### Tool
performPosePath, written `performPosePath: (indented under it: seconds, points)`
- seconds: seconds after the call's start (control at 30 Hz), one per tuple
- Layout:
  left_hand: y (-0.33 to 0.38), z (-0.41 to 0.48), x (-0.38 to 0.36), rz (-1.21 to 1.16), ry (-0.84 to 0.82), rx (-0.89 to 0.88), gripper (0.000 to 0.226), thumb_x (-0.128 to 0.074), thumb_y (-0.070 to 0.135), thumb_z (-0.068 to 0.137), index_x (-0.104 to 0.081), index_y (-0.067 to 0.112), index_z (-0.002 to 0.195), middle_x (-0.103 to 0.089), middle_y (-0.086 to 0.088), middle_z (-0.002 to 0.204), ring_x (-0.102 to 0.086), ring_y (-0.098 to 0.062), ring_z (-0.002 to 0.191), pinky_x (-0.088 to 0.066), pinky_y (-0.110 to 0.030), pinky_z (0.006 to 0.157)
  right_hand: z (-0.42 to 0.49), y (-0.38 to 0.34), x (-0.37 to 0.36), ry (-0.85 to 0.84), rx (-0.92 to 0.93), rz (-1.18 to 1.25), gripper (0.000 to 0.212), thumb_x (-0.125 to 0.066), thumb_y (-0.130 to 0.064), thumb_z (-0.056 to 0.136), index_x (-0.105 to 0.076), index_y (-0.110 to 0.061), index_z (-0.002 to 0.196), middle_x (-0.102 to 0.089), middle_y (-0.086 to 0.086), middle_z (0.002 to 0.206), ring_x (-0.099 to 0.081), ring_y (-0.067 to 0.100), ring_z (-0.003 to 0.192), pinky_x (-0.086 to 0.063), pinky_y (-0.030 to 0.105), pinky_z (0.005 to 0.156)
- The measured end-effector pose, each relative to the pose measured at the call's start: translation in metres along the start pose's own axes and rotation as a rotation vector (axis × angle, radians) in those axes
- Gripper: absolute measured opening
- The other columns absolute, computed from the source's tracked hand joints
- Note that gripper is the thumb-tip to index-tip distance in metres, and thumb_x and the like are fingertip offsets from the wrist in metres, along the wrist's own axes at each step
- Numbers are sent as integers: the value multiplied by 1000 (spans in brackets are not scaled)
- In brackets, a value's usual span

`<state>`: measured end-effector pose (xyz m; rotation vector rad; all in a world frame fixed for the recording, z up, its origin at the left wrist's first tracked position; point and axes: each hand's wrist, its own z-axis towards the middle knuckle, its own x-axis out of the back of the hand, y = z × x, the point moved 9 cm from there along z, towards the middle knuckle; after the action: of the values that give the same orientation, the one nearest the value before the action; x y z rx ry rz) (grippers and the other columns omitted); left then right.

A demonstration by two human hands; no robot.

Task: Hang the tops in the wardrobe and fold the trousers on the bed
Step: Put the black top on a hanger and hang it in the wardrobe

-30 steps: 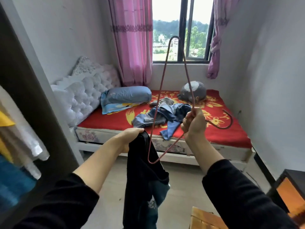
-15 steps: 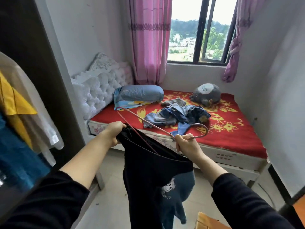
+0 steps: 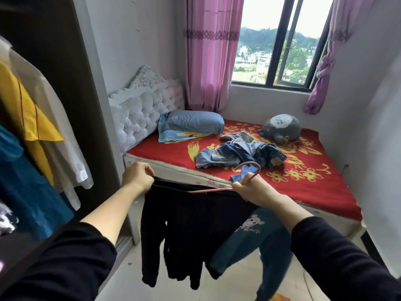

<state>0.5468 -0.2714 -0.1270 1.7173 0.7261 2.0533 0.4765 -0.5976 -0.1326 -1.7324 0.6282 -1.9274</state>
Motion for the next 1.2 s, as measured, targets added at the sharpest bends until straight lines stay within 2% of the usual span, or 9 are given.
performPosePath:
  seconds: [0.1, 0.2, 0.33, 0.43, 0.57, 0.7, 0.9, 1.0, 1.2]
  points:
    - [16, 0, 0, -27, -102, -97, 21, -62, 2, 73, -72, 19, 79, -70, -3, 81, -66, -21, 76, -50, -23, 61, 14, -14, 15, 47, -64, 23, 44, -56, -29, 83, -52, -4, 48, -48, 1, 43, -40, 11, 41, -38, 26, 50]
    - [41, 1, -2, -186, -171, -154, 22, -59, -3, 72, -70, 16, 73, -63, -2, 67, -63, -19, 58, -54, -25, 50, 24, -53, 10, 77, -29, -25, 42, -57, -29, 83, -45, -15, 46, -47, -2, 46, -41, 12, 45, -37, 25, 53]
    - [56, 2, -11, -251, -351, -219, 14, -66, 5, 71, -72, 16, 77, -63, 3, 62, -60, -14, 58, -52, -27, 56, 37, -75, -8, 27, -33, -55, 35, -57, -26, 84, -52, -12, 53, -51, -5, 45, -47, 8, 42, -41, 25, 52]
    - [47, 11, -4, -269, -387, -288, 17, -68, 32, 68, -72, 29, 84, -68, 7, 80, -63, -11, 77, -52, -29, 74, 49, -77, 3, 80, -40, 70, 40, -58, -23, 86, -59, -12, 47, -45, -8, 31, -42, 2, 30, -36, 24, 50]
    - [22, 16, -24, 9, -489, -385, 18, -64, 45, 85, -65, 34, 98, -63, 12, 97, -59, -9, 96, -47, -32, 90, 58, -103, -14, 25, 20, 147, 36, -64, -21, 85, -62, -12, 50, -53, -8, 42, -42, 1, 37, -37, 18, 51]
    - [7, 27, -24, -32, -329, -401, 26, -50, 42, 96, -53, 32, 71, -57, 11, 71, -56, -17, 79, -41, -34, 74, 74, -123, -24, -33, 32, 250, 29, -69, -16, 84, -63, -10, 56, -57, -4, 48, -45, 1, 39, -39, 16, 49]
    - [-21, 66, -5, -66, -280, -351, 27, -48, 44, 96, -54, 31, 73, -57, 13, 74, -54, -14, 81, -37, -49, 94, 104, -165, -45, -59, 174, 102, 22, -67, -19, 88, -68, -7, 69, -63, -6, 56, -52, 3, 49, -44, 25, 55]
    - [-39, 89, 14, -4, -209, -288, 27, -45, 43, 97, -59, 25, 82, -62, 10, 82, -55, -15, 88, -32, -38, 88, 127, -192, -56, -68, 231, 107, 17, -68, -18, 86, -71, -7, 73, -71, 6, 68, -58, 15, 58, -51, 37, 62]
    - [-50, 135, 61, 32, -38, -238, 26, -37, 25, 101, -51, 21, 80, -55, 9, 81, -55, -21, 97, -28, -34, 81, 180, -265, -84, -120, 365, 112, 16, -59, -10, 89, -69, -3, 79, -70, 3, 67, -55, 10, 53, -48, 30, 60]
